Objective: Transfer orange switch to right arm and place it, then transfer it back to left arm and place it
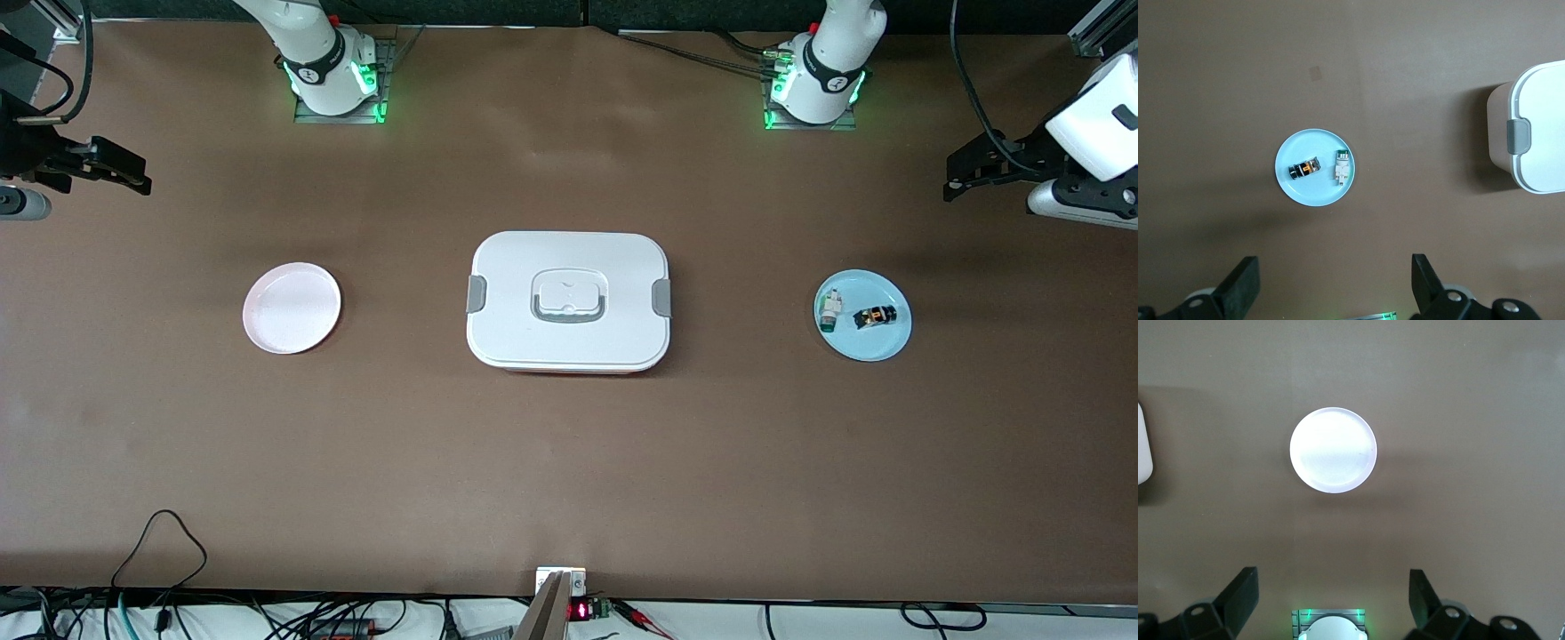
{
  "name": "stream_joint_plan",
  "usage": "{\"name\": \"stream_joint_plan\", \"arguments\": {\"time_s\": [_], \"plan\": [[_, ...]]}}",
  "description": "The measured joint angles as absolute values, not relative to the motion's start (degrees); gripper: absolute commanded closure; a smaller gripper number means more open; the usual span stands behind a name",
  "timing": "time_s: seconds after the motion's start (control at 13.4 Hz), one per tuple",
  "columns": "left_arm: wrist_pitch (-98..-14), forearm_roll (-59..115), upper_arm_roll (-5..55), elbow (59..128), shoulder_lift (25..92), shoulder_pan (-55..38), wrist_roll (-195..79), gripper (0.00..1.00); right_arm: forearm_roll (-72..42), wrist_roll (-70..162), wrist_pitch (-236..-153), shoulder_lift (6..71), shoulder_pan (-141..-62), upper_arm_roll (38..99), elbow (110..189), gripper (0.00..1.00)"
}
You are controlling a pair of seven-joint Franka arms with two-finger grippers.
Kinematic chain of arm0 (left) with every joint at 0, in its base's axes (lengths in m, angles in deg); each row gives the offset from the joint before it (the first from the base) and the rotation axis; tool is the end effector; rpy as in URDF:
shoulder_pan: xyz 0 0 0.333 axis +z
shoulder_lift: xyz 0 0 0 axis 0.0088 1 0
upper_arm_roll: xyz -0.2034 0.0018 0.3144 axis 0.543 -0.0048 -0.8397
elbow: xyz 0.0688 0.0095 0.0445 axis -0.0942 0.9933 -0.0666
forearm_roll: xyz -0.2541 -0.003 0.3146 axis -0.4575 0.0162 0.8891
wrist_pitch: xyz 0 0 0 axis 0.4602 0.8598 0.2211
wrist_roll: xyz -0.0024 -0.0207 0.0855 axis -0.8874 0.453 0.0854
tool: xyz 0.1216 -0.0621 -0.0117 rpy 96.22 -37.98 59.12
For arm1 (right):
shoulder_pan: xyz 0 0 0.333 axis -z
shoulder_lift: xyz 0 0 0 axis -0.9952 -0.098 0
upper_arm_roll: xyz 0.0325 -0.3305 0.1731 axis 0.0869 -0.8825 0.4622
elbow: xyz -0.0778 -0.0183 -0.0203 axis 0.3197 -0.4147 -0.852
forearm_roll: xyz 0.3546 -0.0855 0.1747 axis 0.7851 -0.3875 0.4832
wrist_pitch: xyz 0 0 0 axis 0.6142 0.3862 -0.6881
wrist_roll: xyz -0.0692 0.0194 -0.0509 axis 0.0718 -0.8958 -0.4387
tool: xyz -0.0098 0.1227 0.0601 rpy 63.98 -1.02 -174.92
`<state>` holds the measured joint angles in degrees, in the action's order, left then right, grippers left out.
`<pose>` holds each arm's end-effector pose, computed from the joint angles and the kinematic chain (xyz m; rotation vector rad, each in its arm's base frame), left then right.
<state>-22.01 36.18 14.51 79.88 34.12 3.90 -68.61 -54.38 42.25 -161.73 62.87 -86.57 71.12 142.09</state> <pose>0.5575 -0.0415 0.6673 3.1105 -0.2204 -0.1110 0.5446 -0.0130 0.6356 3.0858 0.0096 -0.2232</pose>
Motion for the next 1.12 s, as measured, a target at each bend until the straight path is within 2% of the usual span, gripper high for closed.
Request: {"name": "stream_joint_plan", "arguments": {"time_s": [0.82,1.12], "plan": [[-21.9,36.2,14.4,79.9,34.1,4.0,-68.6,0.0,-54.4,42.2,-161.7,62.9,-86.6,71.1,142.1,0.0],[-19.1,36.9,14.4,80.3,35.5,4.3,-68.6,0.0,-54.4,42.2,-161.7,62.9,-86.6,71.1,142.1,0.0]]}}
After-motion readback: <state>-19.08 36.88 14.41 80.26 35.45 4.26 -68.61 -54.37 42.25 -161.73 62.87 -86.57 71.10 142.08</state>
